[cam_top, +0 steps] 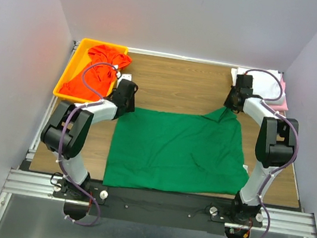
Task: Fold and stack the t-shirts
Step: Fold the tshirt
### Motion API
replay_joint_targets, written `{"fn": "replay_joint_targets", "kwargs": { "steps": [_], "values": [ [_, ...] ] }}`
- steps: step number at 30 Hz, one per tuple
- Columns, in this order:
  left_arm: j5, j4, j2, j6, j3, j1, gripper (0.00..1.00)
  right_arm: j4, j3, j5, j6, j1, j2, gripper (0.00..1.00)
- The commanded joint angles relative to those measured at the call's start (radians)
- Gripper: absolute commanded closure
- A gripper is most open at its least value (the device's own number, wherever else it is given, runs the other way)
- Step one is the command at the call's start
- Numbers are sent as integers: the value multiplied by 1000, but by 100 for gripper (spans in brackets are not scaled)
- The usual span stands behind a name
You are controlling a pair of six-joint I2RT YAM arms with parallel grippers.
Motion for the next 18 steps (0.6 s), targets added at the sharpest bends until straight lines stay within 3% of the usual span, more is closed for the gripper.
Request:
{"fn": "replay_joint_targets", "kwargs": {
  "steps": [1,6,18],
  "values": [
    [-47,-6,25,-1,29,7,46,5,-11,9,10,-12,-7,100],
    [-33,-6,63,8,60,7,46,5,-12,-10,11,-13,-2,100],
    [-50,-35,105,22,92,19,61,5,-15,-17,10,-13,-1,100]
  ]
}}
